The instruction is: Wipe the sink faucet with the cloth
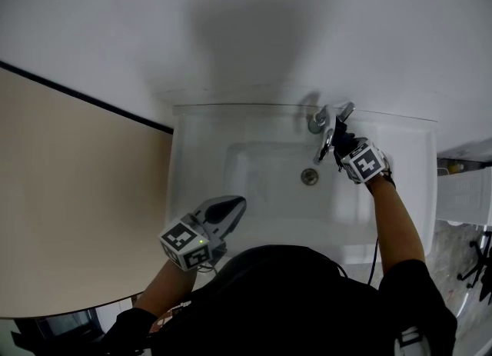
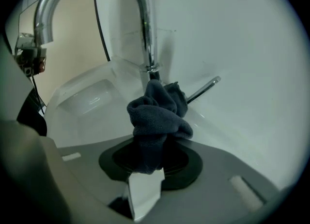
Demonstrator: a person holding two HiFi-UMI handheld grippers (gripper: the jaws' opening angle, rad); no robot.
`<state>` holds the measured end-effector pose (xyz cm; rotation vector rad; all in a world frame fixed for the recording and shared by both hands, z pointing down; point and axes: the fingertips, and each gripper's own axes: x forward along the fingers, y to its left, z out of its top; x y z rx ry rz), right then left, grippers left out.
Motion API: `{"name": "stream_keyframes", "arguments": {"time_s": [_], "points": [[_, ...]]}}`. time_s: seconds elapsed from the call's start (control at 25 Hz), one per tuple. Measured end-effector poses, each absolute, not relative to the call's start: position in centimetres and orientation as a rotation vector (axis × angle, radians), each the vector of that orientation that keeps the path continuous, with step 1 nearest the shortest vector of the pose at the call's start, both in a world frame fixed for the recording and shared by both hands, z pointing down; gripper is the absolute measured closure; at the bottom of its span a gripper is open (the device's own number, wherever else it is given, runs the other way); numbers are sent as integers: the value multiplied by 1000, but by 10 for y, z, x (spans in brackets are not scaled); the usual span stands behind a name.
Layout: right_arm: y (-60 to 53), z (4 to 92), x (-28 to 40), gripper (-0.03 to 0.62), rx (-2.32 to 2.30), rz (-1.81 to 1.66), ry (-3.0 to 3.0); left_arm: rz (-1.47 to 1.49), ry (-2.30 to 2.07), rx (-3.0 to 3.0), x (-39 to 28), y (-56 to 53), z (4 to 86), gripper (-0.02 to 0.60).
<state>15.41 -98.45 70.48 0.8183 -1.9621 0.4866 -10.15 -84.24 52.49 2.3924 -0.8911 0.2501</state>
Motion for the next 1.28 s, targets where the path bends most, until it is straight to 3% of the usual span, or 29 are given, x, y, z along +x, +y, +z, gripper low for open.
{"name": "stream_keyframes", "arguments": {"time_s": [0.32, 0.64, 1.0, 1.28], "points": [[-1046, 637, 138, 488, 1151, 282, -2161, 291, -865, 2399, -87, -848, 525, 581], [-1045, 657, 121, 491, 1178, 243, -2155, 327, -837, 2402, -73, -847, 524, 581], [-1002, 707, 113, 491, 1277, 1159, -2293, 339, -824, 2388, -70, -847, 531, 581], [-1023, 717, 93, 490, 1324, 1330, -2270, 339, -821, 2373, -73, -845, 540, 581]]}}
